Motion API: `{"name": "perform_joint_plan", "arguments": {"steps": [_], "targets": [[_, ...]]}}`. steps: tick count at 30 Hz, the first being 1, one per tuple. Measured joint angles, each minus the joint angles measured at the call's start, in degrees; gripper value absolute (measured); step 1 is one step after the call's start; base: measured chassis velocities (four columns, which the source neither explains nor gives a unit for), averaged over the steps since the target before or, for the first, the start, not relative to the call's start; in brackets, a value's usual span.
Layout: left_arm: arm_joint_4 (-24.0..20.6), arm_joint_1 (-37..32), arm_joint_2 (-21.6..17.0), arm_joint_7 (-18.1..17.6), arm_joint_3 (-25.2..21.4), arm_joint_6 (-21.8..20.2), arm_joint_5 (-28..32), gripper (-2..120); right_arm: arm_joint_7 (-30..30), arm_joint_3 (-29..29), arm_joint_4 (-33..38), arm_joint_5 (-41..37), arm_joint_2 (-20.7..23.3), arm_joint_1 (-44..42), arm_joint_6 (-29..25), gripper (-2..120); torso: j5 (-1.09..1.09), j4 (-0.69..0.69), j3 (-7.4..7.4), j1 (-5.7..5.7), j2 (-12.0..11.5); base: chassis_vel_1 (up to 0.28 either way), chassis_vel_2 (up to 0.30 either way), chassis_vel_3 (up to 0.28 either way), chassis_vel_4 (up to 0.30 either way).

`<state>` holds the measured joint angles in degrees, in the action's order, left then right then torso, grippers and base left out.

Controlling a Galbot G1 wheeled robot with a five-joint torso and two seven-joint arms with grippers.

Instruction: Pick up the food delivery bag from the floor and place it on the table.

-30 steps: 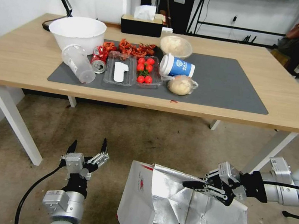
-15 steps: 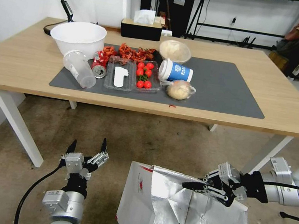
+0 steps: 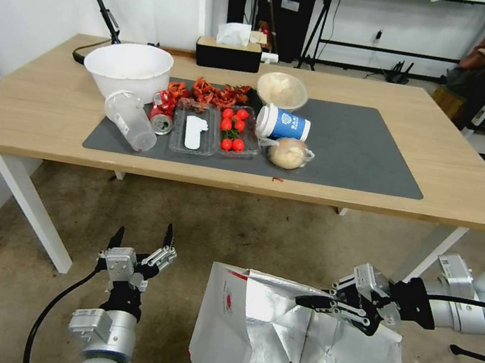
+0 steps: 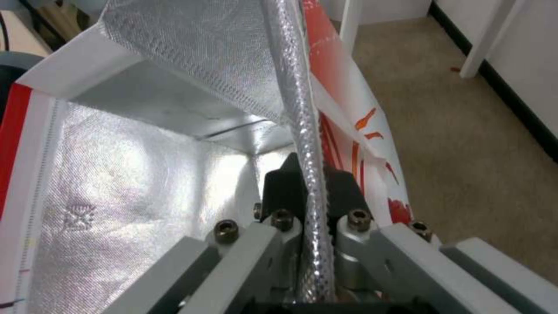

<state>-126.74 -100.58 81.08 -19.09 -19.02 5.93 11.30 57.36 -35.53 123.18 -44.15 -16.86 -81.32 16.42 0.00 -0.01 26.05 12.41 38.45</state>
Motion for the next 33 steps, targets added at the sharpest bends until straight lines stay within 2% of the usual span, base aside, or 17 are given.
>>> {"name": "perform_joint_plan", "arguments": {"steps": [33], "targets": [[0.2,0.1,0.0,-0.1,0.1,0.0,-0.5,100,0.1,0.2,-0.4,0.1,0.0,0.0,-0.1,0,0.00,0.00,4.87,3.32,8.2,0.000,0.000,0.000,0.000]]}}
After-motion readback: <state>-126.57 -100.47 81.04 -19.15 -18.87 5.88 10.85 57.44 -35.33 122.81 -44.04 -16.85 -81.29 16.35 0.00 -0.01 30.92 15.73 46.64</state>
